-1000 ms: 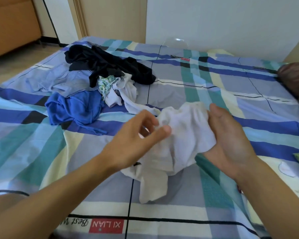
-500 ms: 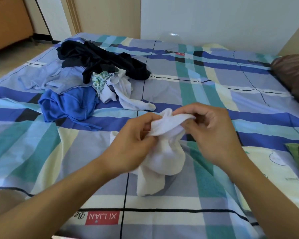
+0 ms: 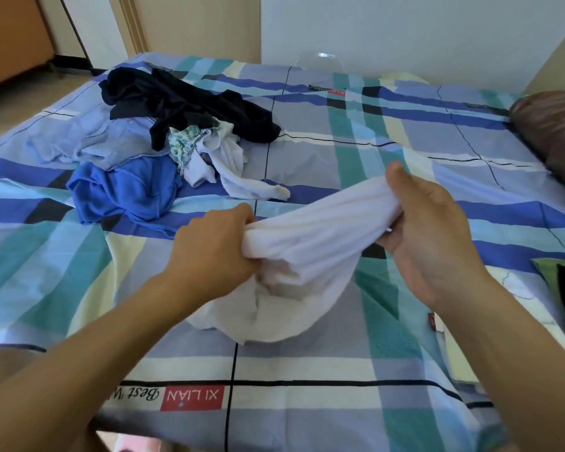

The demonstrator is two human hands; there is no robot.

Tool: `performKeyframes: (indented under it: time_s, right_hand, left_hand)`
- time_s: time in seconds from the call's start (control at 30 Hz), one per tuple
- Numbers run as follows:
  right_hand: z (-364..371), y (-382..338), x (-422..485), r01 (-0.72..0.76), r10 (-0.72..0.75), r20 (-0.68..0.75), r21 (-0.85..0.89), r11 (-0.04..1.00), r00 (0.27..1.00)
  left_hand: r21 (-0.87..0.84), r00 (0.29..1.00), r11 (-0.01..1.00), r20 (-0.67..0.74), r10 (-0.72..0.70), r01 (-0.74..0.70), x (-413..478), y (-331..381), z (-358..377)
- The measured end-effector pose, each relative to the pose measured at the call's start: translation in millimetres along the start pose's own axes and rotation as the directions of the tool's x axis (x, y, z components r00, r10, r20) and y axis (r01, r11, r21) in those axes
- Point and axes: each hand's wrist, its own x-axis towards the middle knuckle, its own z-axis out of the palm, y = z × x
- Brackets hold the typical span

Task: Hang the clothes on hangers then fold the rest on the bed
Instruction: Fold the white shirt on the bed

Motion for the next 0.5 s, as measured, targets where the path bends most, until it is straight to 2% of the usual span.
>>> performKeyframes:
  time_s: [0.07, 0.1, 0.17, 0.2, 0.23, 0.27, 0.33, 0.4, 0.47, 0.5]
  right_hand:
    - [-3.5, -2.3, -0.7, 0.007, -0.005, 0.150, -0.009, 1.000, 0.989]
    - [-6.3, -0.6, 0.5, -0.003, 0.009, 0.213, -0.029, 1.000, 0.977]
    - [-10.4, 5.6, 2.9, -0.011, 0.055, 0.286, -0.154, 0.988, 0.957]
    - [-11.0, 8.4, 3.2, 0.011, 0.077, 0.282, -0.300, 0.954, 0.956]
    - [-12.3, 12.7, 4.0, 0.050, 0.094, 0.273, -0.479, 0.876, 0.957]
    - [-11.7, 14.3, 3.4, 0.084, 0.112, 0.266, -0.626, 0.776, 0.957]
    - [-9.8, 18.5, 2.4, 0.170, 0.164, 0.322, -0.791, 0.588, 0.932]
    - [-10.1, 28.4, 3.1, 0.268, 0.209, 0.405, -0.836, 0.478, 0.890]
    - [-11.6, 40.5, 6.5, 0.369, 0.178, 0.476, -0.827, 0.424, 0.861]
    - [-13.0, 46.5, 10.3, 0.404, 0.138, 0.503, -0.805, 0.435, 0.853]
  left_hand:
    - [0.032, 0.959, 0.986, 0.228, -0.166, 0.163, 4.8, -9.3, 17.3]
    - [-0.013, 0.919, 0.978, 0.345, -0.192, 0.209, 8.5, -13.5, 23.6]
    - [-0.209, 0.877, 0.943, 0.460, -0.139, 0.259, 10.4, -13.2, 25.8]
    - [-0.353, 0.883, 0.884, 0.451, -0.127, 0.308, 10.6, -10.9, 23.5]
    - [-0.511, 0.877, 0.761, 0.454, -0.157, 0.400, 10.7, -8.9, 20.9]
    - [-0.647, 0.849, 0.578, 0.499, -0.173, 0.498, 10.8, -5.2, 16.7]
    - [-0.781, 0.814, 0.236, 0.571, -0.106, 0.578, 8.2, 0.8, 7.1]
    - [-0.820, 0.824, 0.079, 0.566, -0.027, 0.567, 3.8, 3.8, -1.2]
    - [-0.835, 0.834, 0.014, 0.551, 0.027, 0.551, -2.0, 6.9, -10.9]
    - [-0.842, 0.841, -0.015, 0.538, 0.056, 0.540, -3.8, 7.1, -13.5]
